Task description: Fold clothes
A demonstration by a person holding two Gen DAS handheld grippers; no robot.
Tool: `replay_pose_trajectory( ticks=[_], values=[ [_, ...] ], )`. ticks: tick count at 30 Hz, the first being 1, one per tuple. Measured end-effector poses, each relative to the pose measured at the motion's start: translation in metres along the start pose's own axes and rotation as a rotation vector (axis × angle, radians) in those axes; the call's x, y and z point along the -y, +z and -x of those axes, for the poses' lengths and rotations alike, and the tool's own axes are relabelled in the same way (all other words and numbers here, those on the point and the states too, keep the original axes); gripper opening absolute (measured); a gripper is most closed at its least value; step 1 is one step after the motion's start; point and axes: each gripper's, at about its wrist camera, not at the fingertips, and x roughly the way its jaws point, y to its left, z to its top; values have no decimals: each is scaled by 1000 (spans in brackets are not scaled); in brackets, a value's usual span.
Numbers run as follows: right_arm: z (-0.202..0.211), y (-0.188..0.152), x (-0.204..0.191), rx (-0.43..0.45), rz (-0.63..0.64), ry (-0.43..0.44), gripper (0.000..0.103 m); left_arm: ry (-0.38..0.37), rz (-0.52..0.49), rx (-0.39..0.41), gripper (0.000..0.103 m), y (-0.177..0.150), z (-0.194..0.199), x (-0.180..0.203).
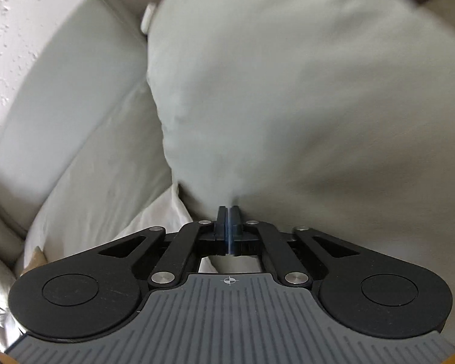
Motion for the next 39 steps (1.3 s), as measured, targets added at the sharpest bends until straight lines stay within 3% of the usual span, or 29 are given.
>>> replay_pose_trajectory(
  ticks=[2, 7, 9, 12, 15, 18, 21, 22, 24, 26, 30, 32, 39],
  values=[
    [37, -7, -6, 44, 63, -12, 29, -43, -42, 40, 29, -7, 34, 8],
    [93, -28, -26, 39, 126, 119, 38, -135, -177, 102, 40, -36, 93, 32],
    [109, -46, -39, 22, 183, 161, 42, -151, -244, 113, 43, -51, 95, 50],
    [103, -81, -65, -48, 288, 201, 45, -112, -291, 93, 41, -72, 68, 79],
    [62, -106, -102, -87, 398, 174, 44, -79, -262, 40, 39, -88, 38, 96],
    [42, -149, -122, -119, 550, 28, 44, -71, -228, -22, 42, -104, 23, 91],
    [49, -171, -104, -140, 671, -48, 45, -67, -213, -28, 45, -112, 28, 74],
    [53, -176, -97, -135, 699, -68, 52, -67, -191, -42, 45, -114, 30, 67],
    [66, -174, -76, -204, 621, -95, 56, -49, -155, -68, 41, -116, 37, 57],
    [81, -168, -53, -261, 493, -79, 49, -59, -127, -64, 38, -117, 45, 53],
    [120, -148, 0, -161, 58, 162, 59, -116, -105, -12, 42, -118, 58, 57],
    [123, -146, 18, -139, -132, 226, 59, -121, -118, -2, 42, -118, 60, 61],
    [100, -153, -15, -234, -101, 332, 59, -81, -91, 5, 48, -120, 74, 56]
  ],
)
